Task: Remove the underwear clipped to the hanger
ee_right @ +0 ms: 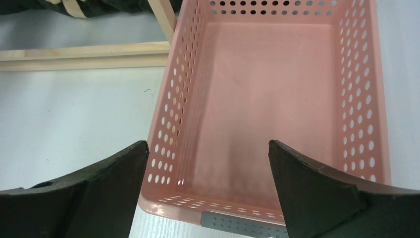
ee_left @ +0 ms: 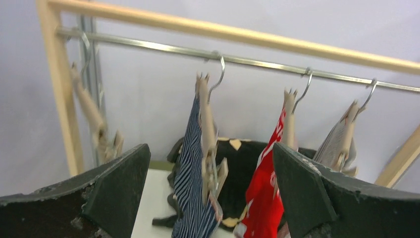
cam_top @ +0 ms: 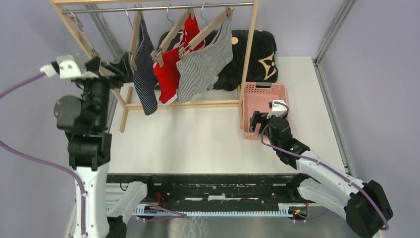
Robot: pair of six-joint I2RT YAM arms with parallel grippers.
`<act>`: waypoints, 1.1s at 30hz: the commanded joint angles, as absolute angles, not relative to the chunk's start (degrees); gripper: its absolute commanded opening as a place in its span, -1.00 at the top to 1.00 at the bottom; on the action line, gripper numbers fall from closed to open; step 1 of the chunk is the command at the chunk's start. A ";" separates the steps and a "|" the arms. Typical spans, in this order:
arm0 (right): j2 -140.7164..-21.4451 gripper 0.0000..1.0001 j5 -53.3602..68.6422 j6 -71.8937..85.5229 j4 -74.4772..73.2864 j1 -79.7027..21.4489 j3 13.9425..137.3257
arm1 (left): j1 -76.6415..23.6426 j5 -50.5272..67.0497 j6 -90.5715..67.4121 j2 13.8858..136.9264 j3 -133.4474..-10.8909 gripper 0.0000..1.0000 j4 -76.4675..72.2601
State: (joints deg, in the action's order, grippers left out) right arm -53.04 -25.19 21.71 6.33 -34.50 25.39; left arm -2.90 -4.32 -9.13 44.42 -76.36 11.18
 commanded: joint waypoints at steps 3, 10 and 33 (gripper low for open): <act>-51.81 -1.00 -23.01 21.08 6.54 -34.68 28.91 | -2.99 3.47 -8.46 61.40 -99.31 -0.99 27.66; -51.42 -1.00 -22.27 21.01 6.28 -34.69 29.17 | -2.99 3.78 -5.89 70.38 -111.82 -0.99 33.97; -52.07 -0.99 -19.78 20.92 7.71 -34.75 28.65 | -2.94 1.72 -3.07 72.75 -106.59 -0.27 32.08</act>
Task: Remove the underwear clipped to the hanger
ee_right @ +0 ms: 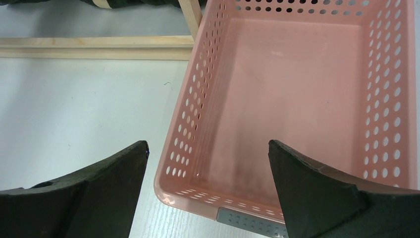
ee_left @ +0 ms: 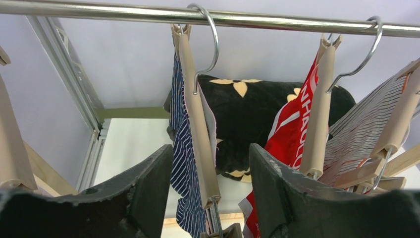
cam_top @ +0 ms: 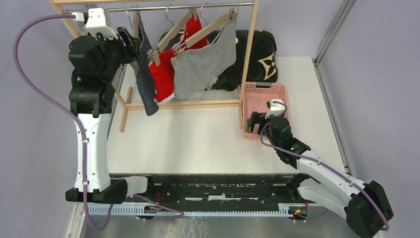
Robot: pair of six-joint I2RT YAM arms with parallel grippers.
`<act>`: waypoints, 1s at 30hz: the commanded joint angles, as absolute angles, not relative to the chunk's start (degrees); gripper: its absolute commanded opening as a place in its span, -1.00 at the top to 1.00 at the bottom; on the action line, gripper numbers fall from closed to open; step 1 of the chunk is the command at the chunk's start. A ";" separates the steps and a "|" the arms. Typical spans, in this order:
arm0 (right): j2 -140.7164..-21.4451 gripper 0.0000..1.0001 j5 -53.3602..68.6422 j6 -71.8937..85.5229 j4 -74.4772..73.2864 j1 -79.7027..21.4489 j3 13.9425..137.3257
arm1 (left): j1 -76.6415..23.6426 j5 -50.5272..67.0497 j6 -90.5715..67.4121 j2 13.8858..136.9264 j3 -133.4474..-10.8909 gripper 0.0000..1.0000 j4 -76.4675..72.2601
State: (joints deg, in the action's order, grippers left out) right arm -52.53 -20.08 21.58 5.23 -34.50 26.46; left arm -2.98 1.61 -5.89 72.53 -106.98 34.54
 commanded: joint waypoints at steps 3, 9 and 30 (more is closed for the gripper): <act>-52.12 -0.99 -19.54 20.75 7.79 -34.78 28.56 | -2.99 1.83 -3.16 72.90 -105.41 -0.22 31.12; -51.27 -0.99 -19.43 20.67 8.48 -34.73 27.90 | -3.01 2.13 -3.12 73.80 -104.60 -0.12 30.32; -52.12 -0.99 -17.77 20.52 10.26 -34.80 27.23 | -2.98 0.00 -1.02 75.19 -103.40 0.16 26.20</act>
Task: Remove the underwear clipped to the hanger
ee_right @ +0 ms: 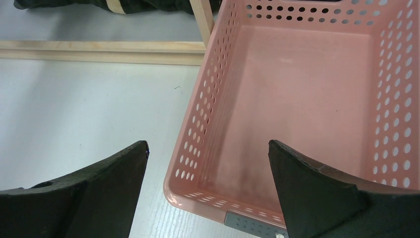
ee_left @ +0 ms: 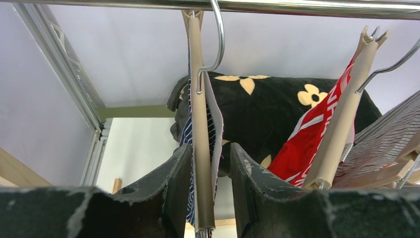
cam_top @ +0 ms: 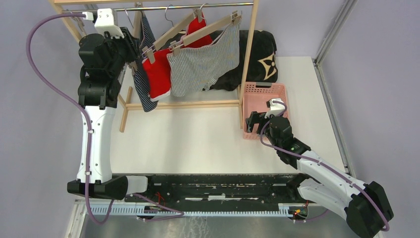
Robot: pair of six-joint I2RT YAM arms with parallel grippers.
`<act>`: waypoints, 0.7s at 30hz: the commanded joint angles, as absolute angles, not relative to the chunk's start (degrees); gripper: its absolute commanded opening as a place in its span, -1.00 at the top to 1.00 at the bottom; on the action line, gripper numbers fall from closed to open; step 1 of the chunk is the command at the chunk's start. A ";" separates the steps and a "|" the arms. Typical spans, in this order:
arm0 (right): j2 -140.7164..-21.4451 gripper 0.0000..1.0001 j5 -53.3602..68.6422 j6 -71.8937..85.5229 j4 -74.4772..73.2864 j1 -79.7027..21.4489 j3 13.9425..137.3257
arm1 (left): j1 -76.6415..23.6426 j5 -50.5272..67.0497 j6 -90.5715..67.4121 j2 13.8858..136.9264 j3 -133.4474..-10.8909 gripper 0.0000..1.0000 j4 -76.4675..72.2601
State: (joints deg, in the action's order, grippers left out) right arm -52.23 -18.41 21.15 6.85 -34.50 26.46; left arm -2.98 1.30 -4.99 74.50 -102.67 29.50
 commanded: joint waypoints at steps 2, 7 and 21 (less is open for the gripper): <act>-52.12 -0.99 -17.51 20.50 10.35 -34.80 27.24 | -2.99 -0.23 -0.65 75.55 -103.51 0.21 26.26; -51.96 -0.99 -17.75 20.47 10.50 -34.76 27.00 | -2.99 -0.57 -0.05 76.17 -103.50 0.44 26.92; -51.22 -0.99 -17.27 20.30 11.51 -34.72 26.23 | -2.99 1.22 0.49 76.16 -100.87 0.95 23.49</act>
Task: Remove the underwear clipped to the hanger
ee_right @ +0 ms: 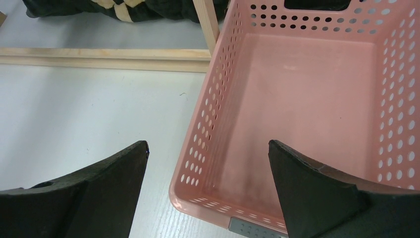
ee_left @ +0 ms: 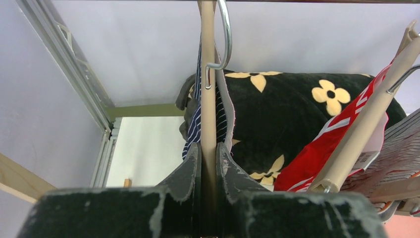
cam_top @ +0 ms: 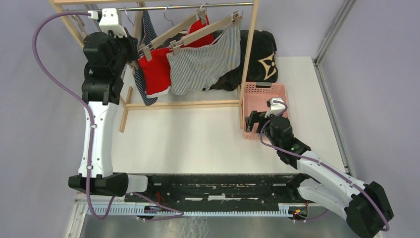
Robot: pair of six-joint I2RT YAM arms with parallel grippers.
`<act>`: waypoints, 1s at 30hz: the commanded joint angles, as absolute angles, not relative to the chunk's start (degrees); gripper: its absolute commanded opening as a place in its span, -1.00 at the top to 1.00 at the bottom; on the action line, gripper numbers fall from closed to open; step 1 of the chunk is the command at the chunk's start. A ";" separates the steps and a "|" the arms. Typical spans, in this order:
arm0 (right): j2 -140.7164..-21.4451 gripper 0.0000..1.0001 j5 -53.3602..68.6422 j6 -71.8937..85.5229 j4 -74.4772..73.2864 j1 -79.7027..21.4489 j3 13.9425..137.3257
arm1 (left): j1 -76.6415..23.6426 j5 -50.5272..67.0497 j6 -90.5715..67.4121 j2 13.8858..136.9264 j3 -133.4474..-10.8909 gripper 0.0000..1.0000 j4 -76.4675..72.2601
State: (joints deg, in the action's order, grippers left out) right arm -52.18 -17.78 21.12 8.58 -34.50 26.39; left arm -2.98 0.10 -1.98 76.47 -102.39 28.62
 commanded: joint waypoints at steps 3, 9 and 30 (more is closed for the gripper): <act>-51.24 -1.00 -17.47 20.35 11.34 -34.73 26.18 | -2.98 3.73 0.84 75.77 -99.56 0.95 20.90; -51.06 -0.99 -17.30 20.23 11.99 -34.77 25.61 | -2.99 1.84 -0.17 75.10 -98.16 0.95 17.19; -53.83 -0.97 -16.00 19.60 14.49 -34.72 25.11 | -2.96 -4.61 3.84 66.06 -88.86 0.94 -1.20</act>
State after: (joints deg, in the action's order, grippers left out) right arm -53.98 -16.43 20.10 11.35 -34.50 24.99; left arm -2.98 -3.14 -0.03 70.37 -88.23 7.97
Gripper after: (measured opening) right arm 0.987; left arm 0.131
